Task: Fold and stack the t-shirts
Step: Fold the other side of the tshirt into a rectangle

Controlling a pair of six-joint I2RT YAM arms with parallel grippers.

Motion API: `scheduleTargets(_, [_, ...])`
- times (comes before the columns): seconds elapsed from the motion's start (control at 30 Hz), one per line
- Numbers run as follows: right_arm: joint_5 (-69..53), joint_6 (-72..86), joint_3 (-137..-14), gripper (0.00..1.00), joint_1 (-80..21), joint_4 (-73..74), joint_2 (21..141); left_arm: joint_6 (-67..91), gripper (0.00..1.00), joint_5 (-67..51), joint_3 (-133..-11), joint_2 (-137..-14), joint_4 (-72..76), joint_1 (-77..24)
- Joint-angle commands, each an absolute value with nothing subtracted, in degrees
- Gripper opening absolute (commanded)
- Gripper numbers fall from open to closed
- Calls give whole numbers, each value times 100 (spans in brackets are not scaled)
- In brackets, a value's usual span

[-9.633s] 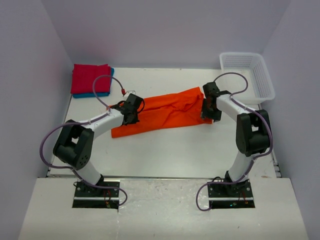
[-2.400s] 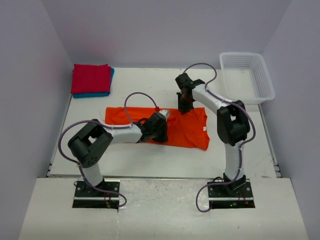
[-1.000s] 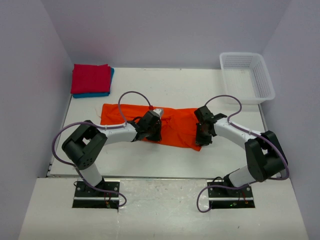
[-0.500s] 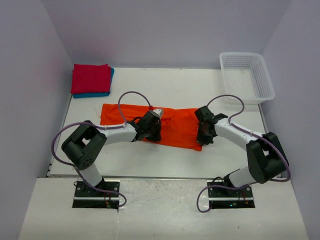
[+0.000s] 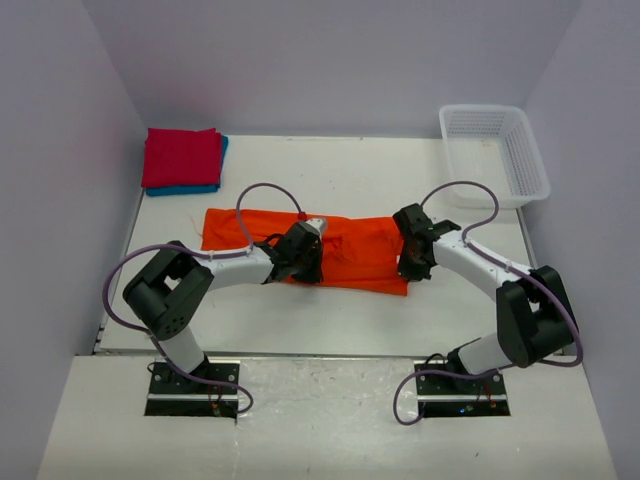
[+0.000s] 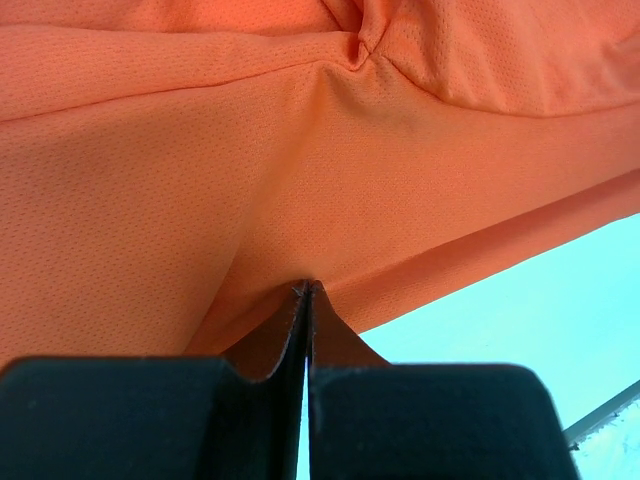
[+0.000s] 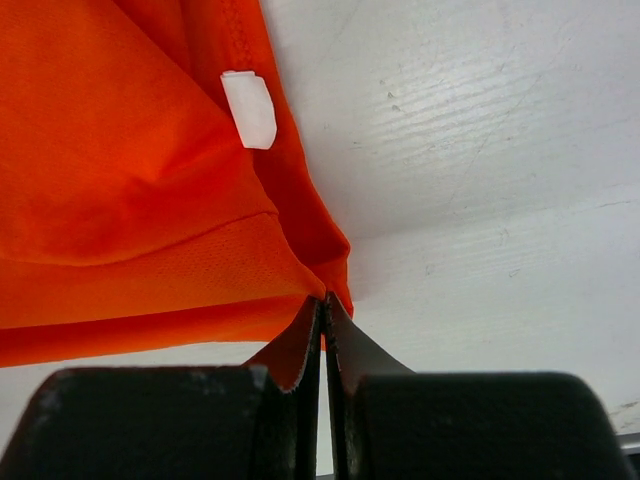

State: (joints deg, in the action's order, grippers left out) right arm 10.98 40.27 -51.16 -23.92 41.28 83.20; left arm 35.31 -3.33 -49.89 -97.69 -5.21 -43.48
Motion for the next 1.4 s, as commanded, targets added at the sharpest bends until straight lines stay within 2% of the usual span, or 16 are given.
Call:
scheduleTargets(0.0, [1152,3990,-5160,0,-2329,4175,8455,3314,0,-386,-4825,-9738,-897,-4289])
scheduleTargets(0.5, [915,4017,-5063,0,-2338,3903,8394,3085,0,-9,-5572,-9176,-1651,-4553])
scheduleTargets(0.67, [932,4192,-5089,0,-2338,3911,8411,4347,0,1676,-5861,-8790,-2837,-4535])
scheduleTargets(0.73, [897,4184,-5019,0,-2347,3806,8385,4578,0,2090,-5862,-8702,-3154,-4404])
scheduleTargets(0.8, [853,4096,-4975,0,-2347,3727,8385,4649,0,1909,-5819,-8666,-3277,-3950])
scheduleTargets(0.87, [853,4008,-4940,0,-2347,3709,8376,4588,8,1697,-5609,-8605,-3226,-3518])
scheduleTargets(0.9, [853,3938,-4922,0,-2347,3657,8324,4570,29,1644,-5538,-8491,-3226,-3133])
scheduleTargets(0.97, [765,3894,-4861,0,-2347,3604,8227,4605,46,1714,-5354,-8368,-3287,-2640])
scheduleTargets(1.07, [616,3824,-4834,0,-2347,3498,8086,4667,52,1723,-5204,-8244,-3453,-1990])
scheduleTargets(1.37, [589,3612,-4790,0,-2347,3454,8148,4456,52,1969,-5361,-8288,-4209,-1091])
